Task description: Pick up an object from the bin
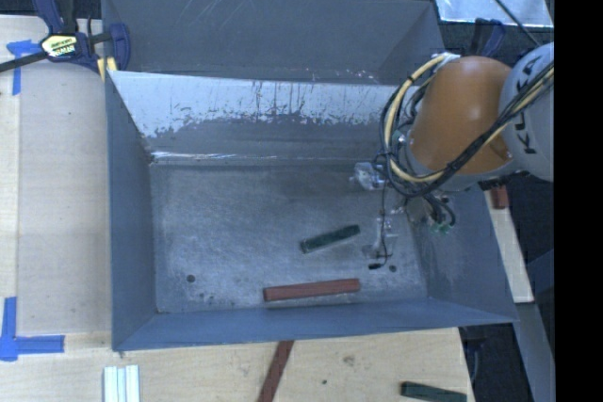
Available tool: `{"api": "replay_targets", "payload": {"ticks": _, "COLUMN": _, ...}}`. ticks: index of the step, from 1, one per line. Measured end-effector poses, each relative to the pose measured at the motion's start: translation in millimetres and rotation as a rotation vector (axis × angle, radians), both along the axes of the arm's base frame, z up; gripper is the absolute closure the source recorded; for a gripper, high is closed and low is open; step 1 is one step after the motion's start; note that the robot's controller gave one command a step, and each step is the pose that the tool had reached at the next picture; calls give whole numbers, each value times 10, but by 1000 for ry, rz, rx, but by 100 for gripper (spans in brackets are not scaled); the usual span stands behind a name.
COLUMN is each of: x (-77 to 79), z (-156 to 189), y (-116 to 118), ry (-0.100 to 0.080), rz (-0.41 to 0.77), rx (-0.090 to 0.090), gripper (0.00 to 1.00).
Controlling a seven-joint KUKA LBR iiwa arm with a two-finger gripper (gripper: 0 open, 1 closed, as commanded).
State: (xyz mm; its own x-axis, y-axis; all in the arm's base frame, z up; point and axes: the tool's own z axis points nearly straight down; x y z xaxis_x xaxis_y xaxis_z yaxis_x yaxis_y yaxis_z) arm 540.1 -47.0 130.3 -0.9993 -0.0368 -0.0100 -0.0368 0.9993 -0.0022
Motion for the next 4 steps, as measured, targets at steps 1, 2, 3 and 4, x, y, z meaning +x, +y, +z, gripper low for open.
{"api": "replay_targets", "payload": {"ticks": 1, "x": 270, "z": -597, "y": -14, "ry": 4, "rz": -113, "rx": 2, "gripper": 100}}
{"api": "replay_targets", "payload": {"ticks": 2, "x": 267, "z": -600, "y": -13, "ry": 4, "rz": -112, "rx": 2, "gripper": 0}}
{"api": "replay_targets", "payload": {"ticks": 3, "x": 267, "z": -600, "y": -13, "ry": 5, "rz": -112, "rx": 2, "gripper": 0}}
{"api": "replay_targets", "payload": {"ticks": 4, "x": 42, "z": -574, "y": 429, "ry": 6, "rz": 220, "rx": 2, "gripper": 100}}
